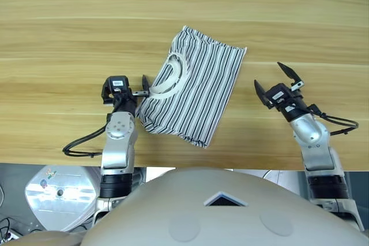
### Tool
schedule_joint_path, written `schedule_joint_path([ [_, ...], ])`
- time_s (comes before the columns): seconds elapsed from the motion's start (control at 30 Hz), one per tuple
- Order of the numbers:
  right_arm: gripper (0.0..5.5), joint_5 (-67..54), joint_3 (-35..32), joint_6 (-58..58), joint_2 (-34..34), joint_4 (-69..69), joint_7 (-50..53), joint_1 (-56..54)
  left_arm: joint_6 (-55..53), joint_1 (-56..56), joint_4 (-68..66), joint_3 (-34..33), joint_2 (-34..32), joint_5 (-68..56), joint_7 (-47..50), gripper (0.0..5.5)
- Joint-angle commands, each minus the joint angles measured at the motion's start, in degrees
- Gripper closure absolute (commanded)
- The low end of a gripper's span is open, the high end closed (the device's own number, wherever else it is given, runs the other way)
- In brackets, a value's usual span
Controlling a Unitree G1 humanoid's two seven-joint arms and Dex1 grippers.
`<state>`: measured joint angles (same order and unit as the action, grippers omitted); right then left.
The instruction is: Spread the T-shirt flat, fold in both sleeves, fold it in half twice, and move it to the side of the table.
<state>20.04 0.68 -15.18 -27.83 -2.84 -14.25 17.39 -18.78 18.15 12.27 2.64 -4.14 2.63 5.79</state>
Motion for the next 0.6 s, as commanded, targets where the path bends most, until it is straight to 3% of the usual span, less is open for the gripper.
schedule_joint_path([
  [0.03,1.67,-0.2,0.1,0.7,0.3,-0.6,0.6,-0.3,-2.7,4.8,1.3,3.1,-5.1,7.2,-0.9,0.11],
  [0.13,1.67,-0.2,0.4,0.8,0.5,-0.4,0.8,-0.9,-3.7,8.9,5.3,4.4,-7.1,9.1,-2.8,0.11],
  [0.6,1.67,0.2,0.6,0.7,0.1,1.1,1.0,-2.0,-5.6,16.3,10.4,16.5,0.0,9.0,-2.8,0.11],
])
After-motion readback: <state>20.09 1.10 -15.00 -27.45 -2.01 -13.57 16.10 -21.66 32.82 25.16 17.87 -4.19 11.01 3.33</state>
